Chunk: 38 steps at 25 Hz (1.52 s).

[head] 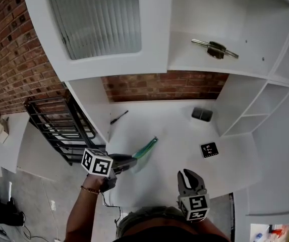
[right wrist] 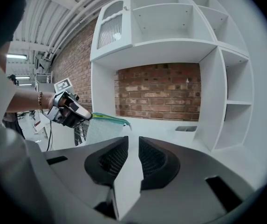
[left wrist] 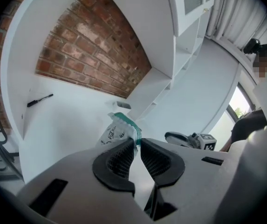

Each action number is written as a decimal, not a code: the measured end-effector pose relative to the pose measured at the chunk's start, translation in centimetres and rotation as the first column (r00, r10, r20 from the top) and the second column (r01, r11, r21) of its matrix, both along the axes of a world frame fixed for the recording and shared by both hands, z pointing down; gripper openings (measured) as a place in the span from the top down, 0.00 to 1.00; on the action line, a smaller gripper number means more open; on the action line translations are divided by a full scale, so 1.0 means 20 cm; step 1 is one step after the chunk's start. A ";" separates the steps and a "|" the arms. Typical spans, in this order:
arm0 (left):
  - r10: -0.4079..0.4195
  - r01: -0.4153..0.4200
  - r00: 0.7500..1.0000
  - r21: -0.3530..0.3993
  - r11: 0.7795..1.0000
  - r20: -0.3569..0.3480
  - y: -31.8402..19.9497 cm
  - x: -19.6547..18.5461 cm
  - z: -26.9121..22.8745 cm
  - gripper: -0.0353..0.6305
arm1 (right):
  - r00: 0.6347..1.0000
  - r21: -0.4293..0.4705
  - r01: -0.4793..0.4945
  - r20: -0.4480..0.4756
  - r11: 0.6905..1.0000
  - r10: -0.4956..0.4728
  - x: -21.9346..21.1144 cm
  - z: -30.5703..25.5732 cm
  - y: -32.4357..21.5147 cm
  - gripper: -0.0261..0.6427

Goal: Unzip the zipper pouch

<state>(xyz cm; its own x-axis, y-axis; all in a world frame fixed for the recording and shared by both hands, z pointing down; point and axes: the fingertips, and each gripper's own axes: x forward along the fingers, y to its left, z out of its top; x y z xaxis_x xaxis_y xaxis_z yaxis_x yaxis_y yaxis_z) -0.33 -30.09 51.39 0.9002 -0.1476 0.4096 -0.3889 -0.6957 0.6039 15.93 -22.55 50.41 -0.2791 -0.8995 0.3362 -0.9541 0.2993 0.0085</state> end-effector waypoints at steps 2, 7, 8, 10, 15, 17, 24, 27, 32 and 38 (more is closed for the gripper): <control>-0.021 0.021 1.000 0.002 1.000 0.017 -0.09 0.00 0.02 0.88 | 1.000 0.002 -0.003 0.002 1.000 0.003 0.01 0.00 0.00 0.88; -0.028 0.028 0.999 0.028 0.999 0.034 -0.27 0.06 0.03 0.88 | 1.000 0.003 -0.027 -0.007 1.000 0.027 0.07 0.00 0.00 0.88; -0.028 0.027 0.999 0.031 0.999 0.033 -0.30 0.07 0.03 0.88 | 0.999 0.001 -0.034 -0.008 0.999 0.034 0.09 0.01 0.00 0.88; -0.028 0.026 0.999 0.046 0.999 0.040 -0.36 0.09 0.03 0.88 | 0.999 -0.004 -0.044 -0.010 0.999 0.044 0.11 0.02 0.01 0.88; -0.003 -0.003 0.999 0.110 0.994 0.050 -0.50 0.15 0.08 0.88 | 0.998 -0.011 -0.069 -0.014 0.998 0.069 0.18 0.03 0.02 0.88; 0.009 -0.015 0.998 0.112 0.994 0.055 -0.52 0.18 0.12 0.88 | 0.997 -0.012 -0.078 -0.021 0.997 0.078 0.20 0.03 0.03 0.88; -0.011 0.011 0.998 0.001 1.000 -0.059 -0.47 0.26 0.19 0.88 | 0.995 -0.025 -0.102 -0.022 0.994 0.102 0.25 0.06 0.03 0.88; 0.003 -0.003 0.999 -0.019 1.000 -0.046 -0.41 0.29 0.25 0.88 | 0.995 -0.028 -0.099 -0.022 0.995 0.098 0.25 0.06 0.02 0.88; 0.001 -0.004 0.999 -0.059 0.998 -0.053 -0.33 0.32 0.33 0.88 | 0.996 -0.032 -0.089 -0.020 0.996 0.088 0.25 0.07 0.02 0.88; -0.013 0.009 0.998 -0.058 0.998 -0.058 -0.28 0.35 0.40 0.88 | 0.996 -0.035 -0.090 -0.020 0.995 0.089 0.26 0.07 0.02 0.88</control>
<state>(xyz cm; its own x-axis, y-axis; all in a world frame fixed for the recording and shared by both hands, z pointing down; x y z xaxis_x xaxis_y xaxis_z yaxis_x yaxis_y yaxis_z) 6.63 -35.71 59.49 0.9212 -0.1355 0.3648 -0.3595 -0.6551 0.6645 21.11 -22.13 51.87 -0.1911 -0.9080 0.3728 -0.9769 0.2129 0.0176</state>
